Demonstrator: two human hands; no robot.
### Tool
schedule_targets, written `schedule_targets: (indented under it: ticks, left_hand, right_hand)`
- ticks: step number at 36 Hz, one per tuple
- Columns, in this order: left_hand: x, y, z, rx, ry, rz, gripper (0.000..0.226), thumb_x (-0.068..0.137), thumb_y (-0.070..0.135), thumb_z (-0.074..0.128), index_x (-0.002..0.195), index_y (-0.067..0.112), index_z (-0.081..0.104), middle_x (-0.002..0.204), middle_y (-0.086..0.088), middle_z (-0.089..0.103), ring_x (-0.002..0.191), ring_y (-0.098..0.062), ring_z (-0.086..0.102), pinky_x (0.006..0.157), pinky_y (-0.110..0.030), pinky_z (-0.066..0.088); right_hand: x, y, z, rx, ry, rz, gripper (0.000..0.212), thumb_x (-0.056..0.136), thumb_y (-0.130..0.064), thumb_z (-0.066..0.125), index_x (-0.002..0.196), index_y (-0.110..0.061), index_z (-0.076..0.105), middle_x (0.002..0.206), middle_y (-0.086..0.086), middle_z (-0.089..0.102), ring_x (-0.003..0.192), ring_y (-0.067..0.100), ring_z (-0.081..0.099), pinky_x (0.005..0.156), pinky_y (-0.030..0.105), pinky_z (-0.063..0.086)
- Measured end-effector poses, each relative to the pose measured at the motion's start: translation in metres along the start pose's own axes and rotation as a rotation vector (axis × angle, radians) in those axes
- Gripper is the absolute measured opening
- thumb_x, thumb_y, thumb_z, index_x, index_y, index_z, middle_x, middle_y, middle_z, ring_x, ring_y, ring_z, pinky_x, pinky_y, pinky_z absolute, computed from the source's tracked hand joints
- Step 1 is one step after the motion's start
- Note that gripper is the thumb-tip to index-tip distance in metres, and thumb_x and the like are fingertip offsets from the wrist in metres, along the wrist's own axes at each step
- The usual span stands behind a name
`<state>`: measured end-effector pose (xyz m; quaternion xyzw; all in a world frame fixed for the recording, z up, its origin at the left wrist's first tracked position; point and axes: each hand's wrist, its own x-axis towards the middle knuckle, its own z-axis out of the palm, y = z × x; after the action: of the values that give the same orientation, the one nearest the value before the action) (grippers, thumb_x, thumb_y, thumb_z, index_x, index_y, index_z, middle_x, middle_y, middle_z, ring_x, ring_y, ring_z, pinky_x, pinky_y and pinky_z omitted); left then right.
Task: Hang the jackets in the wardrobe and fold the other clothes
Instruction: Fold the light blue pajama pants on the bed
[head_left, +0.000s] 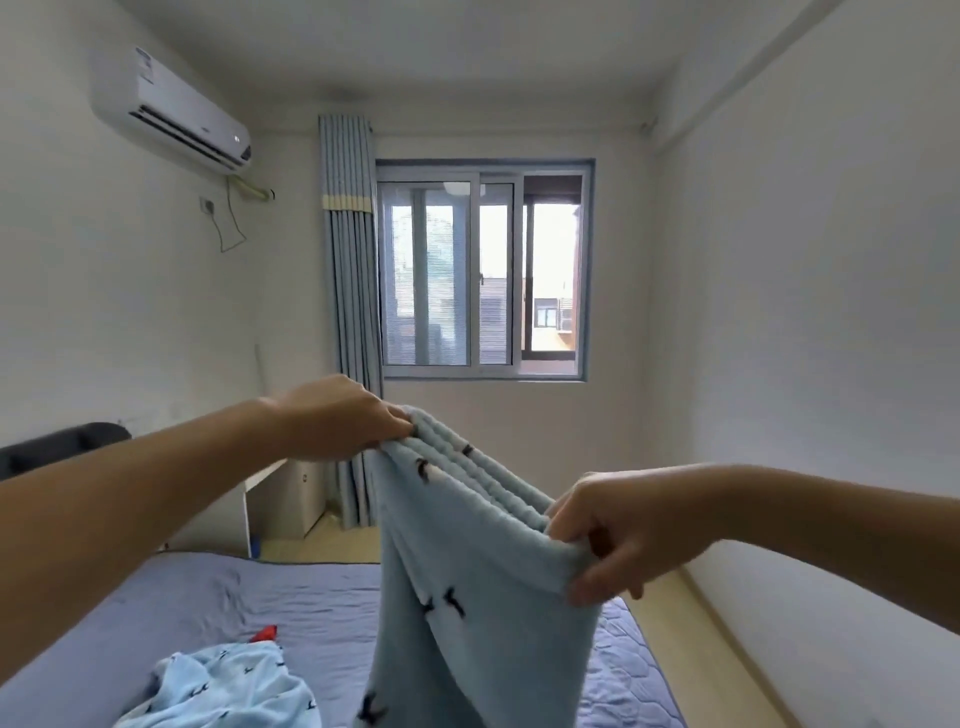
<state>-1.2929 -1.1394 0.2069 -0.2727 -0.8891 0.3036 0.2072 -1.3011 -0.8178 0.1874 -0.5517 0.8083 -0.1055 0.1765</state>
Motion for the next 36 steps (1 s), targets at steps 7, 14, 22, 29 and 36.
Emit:
schedule_targets:
  ticks: [7,14,22,29,36]
  left_hand:
    - [-0.01,-0.025,-0.011,0.029,0.092,-0.099,0.041,0.095,0.056,0.036,0.131,0.038,0.038,0.105,0.013,0.065,0.077,-0.008,0.064,0.063,-0.017,0.041]
    - [0.003,-0.058,-0.076,0.095,0.304,-0.14,0.051,0.089,0.06,0.032,0.118,0.022,0.05,0.078,0.007,0.064,0.053,-0.005,0.05,0.049,-0.014,0.038]
    - [-0.001,-0.05,-0.069,0.123,0.117,-0.198,0.044,0.092,0.061,0.019,0.12,0.034,0.039,0.086,0.011,0.06,0.057,0.002,0.044,0.05,-0.015,0.037]
    - [-0.001,-0.046,-0.094,-0.196,0.261,-0.279,0.034,0.08,0.066,0.028,0.092,0.039,0.045,0.078,0.015,0.058,0.06,0.005,0.047,0.051,-0.014,0.03]
    - [-0.014,-0.011,-0.118,-0.593,0.41,-0.234,0.022,0.079,0.045,0.062,0.071,0.026,0.056,0.062,0.01,0.057,0.058,-0.002,0.052,0.053,-0.011,0.038]
  right_hand:
    - [-0.013,0.02,-0.053,-0.236,0.236,0.155,0.01,0.09,-0.021,0.063,0.081,-0.018,0.067,0.09,0.004,0.06,0.083,0.031,0.063,0.067,0.033,0.054]
    - [-0.023,0.02,-0.129,-0.352,0.547,0.079,0.021,0.091,-0.021,0.063,0.093,0.0,0.067,0.095,0.014,0.061,0.088,0.031,0.058,0.072,0.027,0.05]
    - [-0.015,0.03,-0.116,-0.407,0.509,0.153,0.03,0.092,-0.029,0.06,0.091,0.001,0.064,0.09,0.018,0.063,0.08,0.029,0.06,0.073,0.043,0.051]
    - [-0.027,0.003,-0.139,-0.217,0.638,0.075,0.032,0.093,-0.03,0.056,0.076,-0.004,0.062,0.071,0.007,0.054,0.066,0.017,0.053,0.054,0.023,0.045]
    - [-0.063,-0.006,-0.141,0.114,0.512,-0.073,0.037,0.089,-0.04,0.054,0.093,-0.01,0.076,0.088,0.016,0.069,0.082,0.023,0.064,0.067,0.031,0.055]
